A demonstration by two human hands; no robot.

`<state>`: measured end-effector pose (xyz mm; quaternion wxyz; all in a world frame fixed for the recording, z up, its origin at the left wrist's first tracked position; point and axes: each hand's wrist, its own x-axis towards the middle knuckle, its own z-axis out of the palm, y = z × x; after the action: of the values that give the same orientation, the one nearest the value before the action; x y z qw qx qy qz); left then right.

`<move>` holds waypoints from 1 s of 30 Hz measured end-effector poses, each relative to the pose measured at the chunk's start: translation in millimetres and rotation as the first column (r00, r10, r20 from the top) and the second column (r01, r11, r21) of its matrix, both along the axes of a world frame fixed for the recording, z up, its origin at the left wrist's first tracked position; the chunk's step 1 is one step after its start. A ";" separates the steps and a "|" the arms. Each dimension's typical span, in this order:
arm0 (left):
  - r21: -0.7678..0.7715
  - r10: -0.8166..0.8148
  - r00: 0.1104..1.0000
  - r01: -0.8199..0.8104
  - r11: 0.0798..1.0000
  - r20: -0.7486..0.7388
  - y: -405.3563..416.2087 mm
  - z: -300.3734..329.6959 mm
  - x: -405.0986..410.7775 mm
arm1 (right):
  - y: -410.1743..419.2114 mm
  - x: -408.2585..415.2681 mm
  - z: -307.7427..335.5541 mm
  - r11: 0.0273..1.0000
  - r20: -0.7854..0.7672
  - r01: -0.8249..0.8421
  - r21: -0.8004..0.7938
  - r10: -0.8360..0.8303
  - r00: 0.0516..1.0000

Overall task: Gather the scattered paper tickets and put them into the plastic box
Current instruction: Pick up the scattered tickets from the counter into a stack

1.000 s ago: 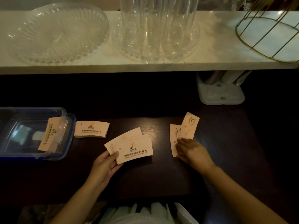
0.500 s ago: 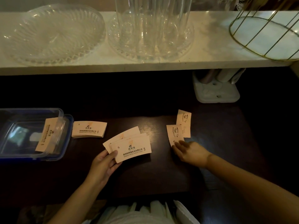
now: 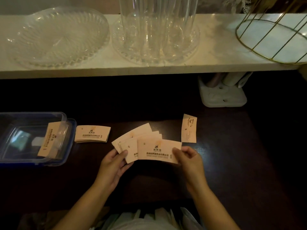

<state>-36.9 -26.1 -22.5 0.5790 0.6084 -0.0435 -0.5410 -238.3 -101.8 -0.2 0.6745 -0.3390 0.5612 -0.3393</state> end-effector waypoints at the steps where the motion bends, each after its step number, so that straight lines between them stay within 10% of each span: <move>1: -0.009 -0.003 1.000 0.003 1.000 -0.003 -1.7 0.9 -2.1 | 1.8 4.9 -2.7 1.000 -0.042 -0.015 -0.004 0.015 0.999; 13: 0.007 -0.008 0.999 0.007 1.000 0.051 2.8 -1.9 -3.5 | -16.3 7.3 -38.8 0.938 -0.413 -0.226 -0.264 0.102 0.905; 17: 0.020 0.027 0.999 -0.027 0.999 0.031 12.0 -4.5 5.0 | -82.8 -26.7 -59.5 0.635 -0.940 -0.729 -0.254 0.015 0.340; 22: 0.046 0.079 0.997 -0.079 0.996 0.013 19.1 -7.5 12.7 | -137.8 -52.2 -67.2 0.396 -0.983 -0.904 0.158 0.149 -0.107; 26: 0.058 0.116 0.993 -0.116 0.992 -0.001 23.6 -9.1 19.9 | -127.8 -52.8 -64.1 0.143 -0.964 -0.973 0.183 -0.168 -0.206; 30: 0.070 0.171 0.985 -0.171 0.983 0.005 24.6 -11.0 24.0 | -113.8 -55.2 -60.3 -0.011 -0.925 -1.000 -0.016 -0.379 0.019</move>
<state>-12.9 -1.5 -33.5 0.6017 0.6294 0.0281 -0.4910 -293.6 -215.6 -60.5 -0.1270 -0.9515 0.2801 -0.0067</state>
